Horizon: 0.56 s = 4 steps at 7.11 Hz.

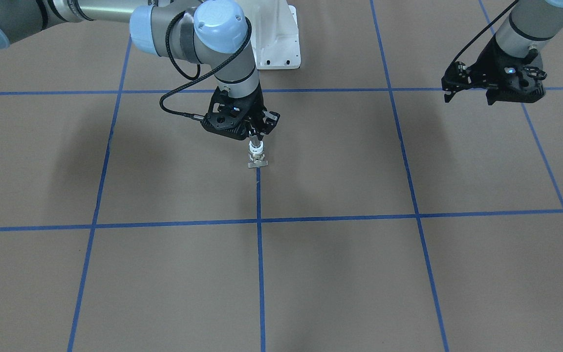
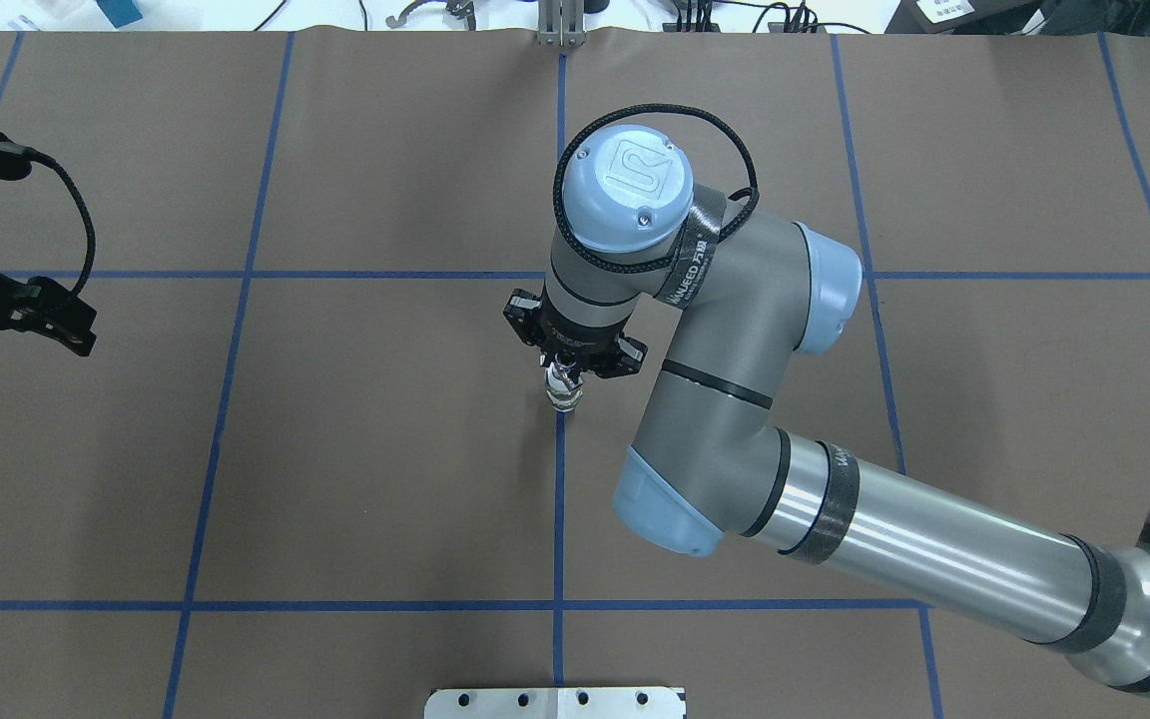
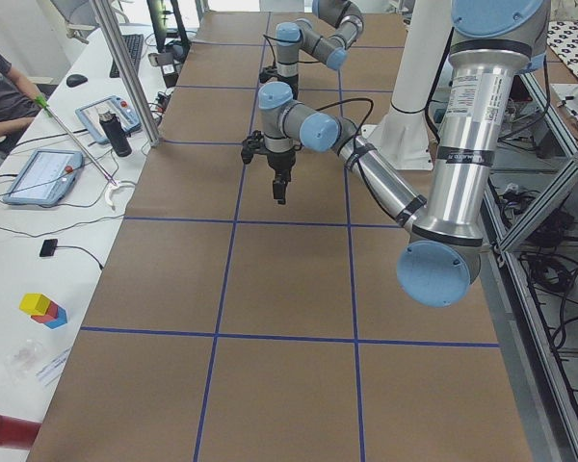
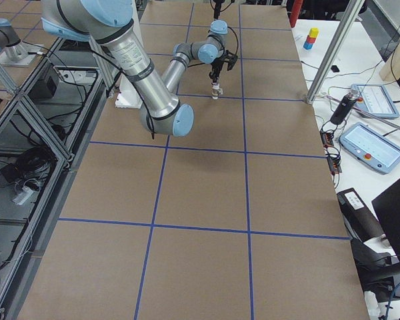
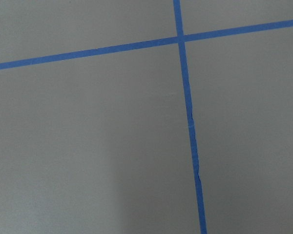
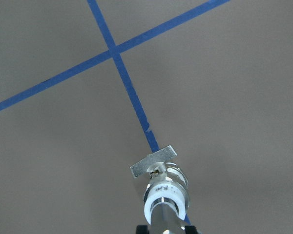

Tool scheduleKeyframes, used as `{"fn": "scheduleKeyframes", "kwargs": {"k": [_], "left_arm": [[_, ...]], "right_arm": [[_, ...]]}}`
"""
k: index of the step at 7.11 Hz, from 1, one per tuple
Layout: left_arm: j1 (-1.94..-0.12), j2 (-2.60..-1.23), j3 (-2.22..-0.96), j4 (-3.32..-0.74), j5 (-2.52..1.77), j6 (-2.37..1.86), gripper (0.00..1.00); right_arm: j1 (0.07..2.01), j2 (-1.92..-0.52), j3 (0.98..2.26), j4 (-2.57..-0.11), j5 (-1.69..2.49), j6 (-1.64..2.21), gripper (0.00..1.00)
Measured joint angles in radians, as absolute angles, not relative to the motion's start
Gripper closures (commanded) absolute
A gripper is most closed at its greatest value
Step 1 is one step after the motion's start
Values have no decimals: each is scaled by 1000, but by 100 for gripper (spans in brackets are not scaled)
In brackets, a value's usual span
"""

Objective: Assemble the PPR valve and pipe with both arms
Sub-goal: 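Lower the silver fitting with the right gripper onto the valve top, then press the fitting down into the valve with the right gripper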

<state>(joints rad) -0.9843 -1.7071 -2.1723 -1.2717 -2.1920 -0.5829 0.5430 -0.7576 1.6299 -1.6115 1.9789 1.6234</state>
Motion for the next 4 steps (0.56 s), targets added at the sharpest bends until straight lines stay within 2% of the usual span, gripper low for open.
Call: {"fn": "scheduleKeyframes", "kwargs": {"k": [4], "left_arm": [[-985, -1705, -2175, -1272, -2192, -584, 1]], "right_arm": [[543, -755, 1617, -1611, 1979, 1615, 100]]}}
